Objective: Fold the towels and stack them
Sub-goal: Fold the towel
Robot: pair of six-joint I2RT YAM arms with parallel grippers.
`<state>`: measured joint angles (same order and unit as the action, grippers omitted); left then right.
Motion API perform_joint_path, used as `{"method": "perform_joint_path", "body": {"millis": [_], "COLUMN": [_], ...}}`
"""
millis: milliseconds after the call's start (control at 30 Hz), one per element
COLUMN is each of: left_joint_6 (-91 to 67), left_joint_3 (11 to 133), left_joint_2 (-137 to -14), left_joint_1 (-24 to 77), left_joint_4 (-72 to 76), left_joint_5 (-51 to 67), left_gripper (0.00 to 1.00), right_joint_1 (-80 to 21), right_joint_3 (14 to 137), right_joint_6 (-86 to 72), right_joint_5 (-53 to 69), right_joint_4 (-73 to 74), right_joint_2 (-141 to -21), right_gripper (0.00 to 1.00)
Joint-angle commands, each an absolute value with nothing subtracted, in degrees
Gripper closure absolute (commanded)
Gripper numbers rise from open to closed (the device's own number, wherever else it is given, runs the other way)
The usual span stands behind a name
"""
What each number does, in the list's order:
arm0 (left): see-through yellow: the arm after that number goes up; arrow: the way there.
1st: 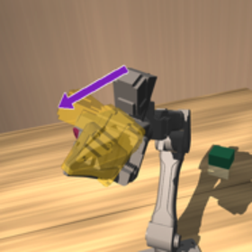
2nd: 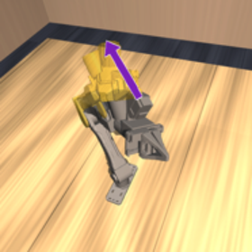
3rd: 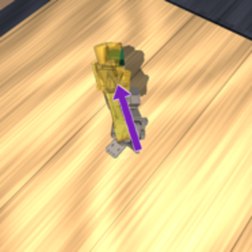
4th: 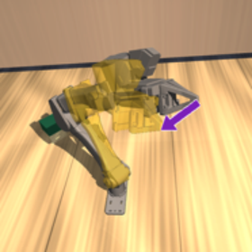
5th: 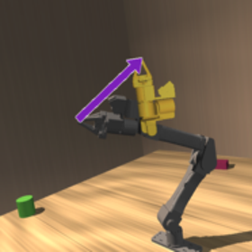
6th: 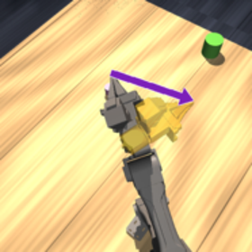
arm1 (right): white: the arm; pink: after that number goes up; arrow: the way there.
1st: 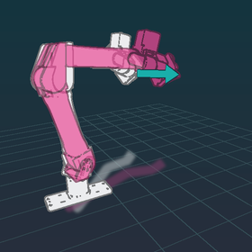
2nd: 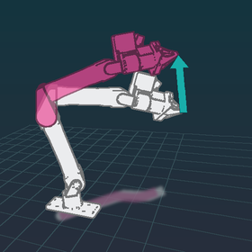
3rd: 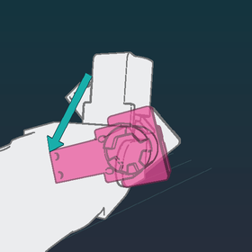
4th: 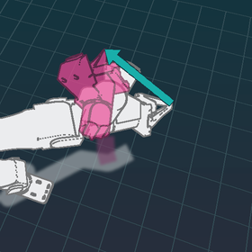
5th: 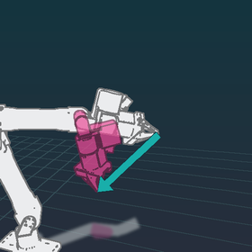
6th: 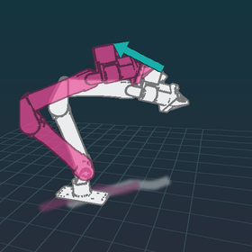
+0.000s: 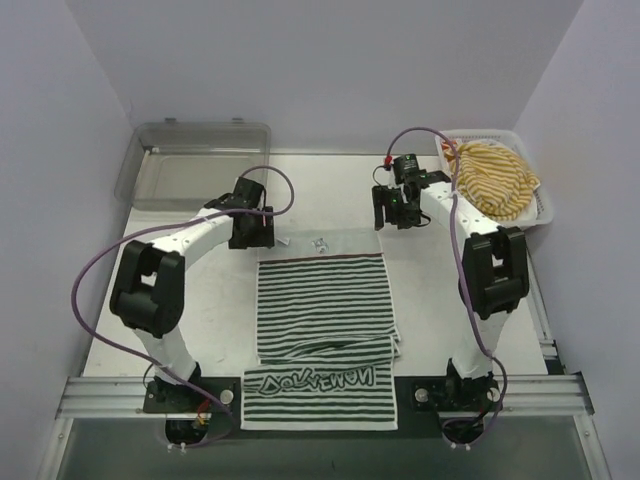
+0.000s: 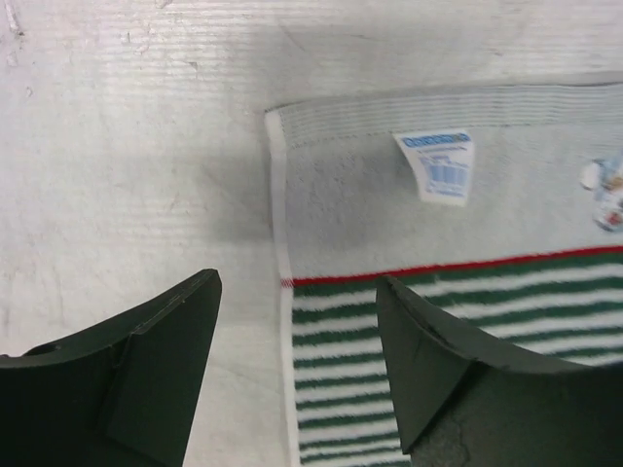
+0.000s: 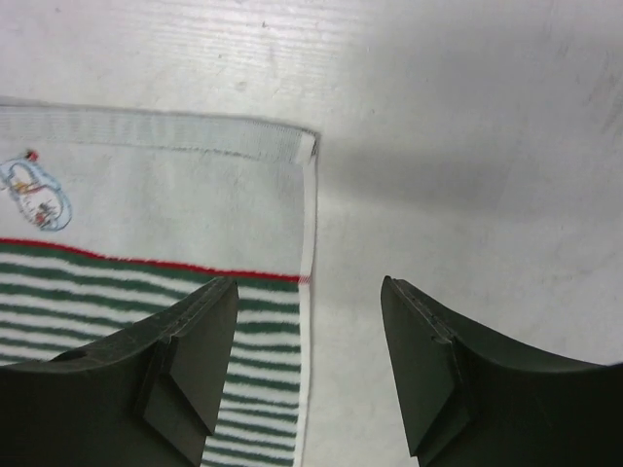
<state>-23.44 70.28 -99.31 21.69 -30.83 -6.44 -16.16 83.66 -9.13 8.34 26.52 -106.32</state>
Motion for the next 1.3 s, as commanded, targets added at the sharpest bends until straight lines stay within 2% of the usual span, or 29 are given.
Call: {"method": "perform_joint_path", "body": {"millis": [0,67,367,533,833,933,967,1233,1267], "left_joint_6": [-19.0,-19.0,-17.8,-17.8,-17.7,-17.8,-17.7,-17.7,-17.8], "left_joint_3": [75.3,76.3,79.2,78.3,77.8,77.5,77.5,77.3,77.3], "left_joint_2": [-103.6,-106.1,-111.8,-112.4,-113.2,-113.1,-113.1,-112.8,-112.8], "left_joint_1": [20.9,20.4,19.5,19.4,19.2,19.0,18.8,17.8,17.7], "left_joint_4": [-28.3,-28.2,-27.9,-27.9,-27.7,-27.8,-27.7,-26.8,-26.8], "left_joint_5": [-8.7,-8.7,-9.8,-10.0,-9.7,-9.1,-9.1,-7.0,-6.6], "left_gripper": [0.25,0.28,0.28,0.28,0.28,0.28,0.28,0.28,0.28], "right_joint_1": [-15.9,-15.8,-15.8,-16.3,-17.1,-17.6,-17.7,-17.9,-17.9], "right_joint_3": [88.8,91.4,96.7,97.5,99.1,99.1,99.0,98.0,97.9], "right_joint_6": [-4.6,-4.2,-3.3,-3.5,-7.4,-8.3,-8.4,-8.6,-8.5], "right_joint_5": [7.3,7.4,10.5,13.9,11.4,10.2,10.0,10.3,10.4], "right_joint_4": [26.0,25.9,26.0,27.2,30.3,31.2,31.5,31.8,31.8], "right_joint_2": [-110.9,-114.3,-123.3,-125.4,-129.2,-130.1,-130.4,-130.4,-130.4], "right_gripper": [0.4,0.41,0.43,0.43,0.47,0.56,0.62,0.82,0.88]}}
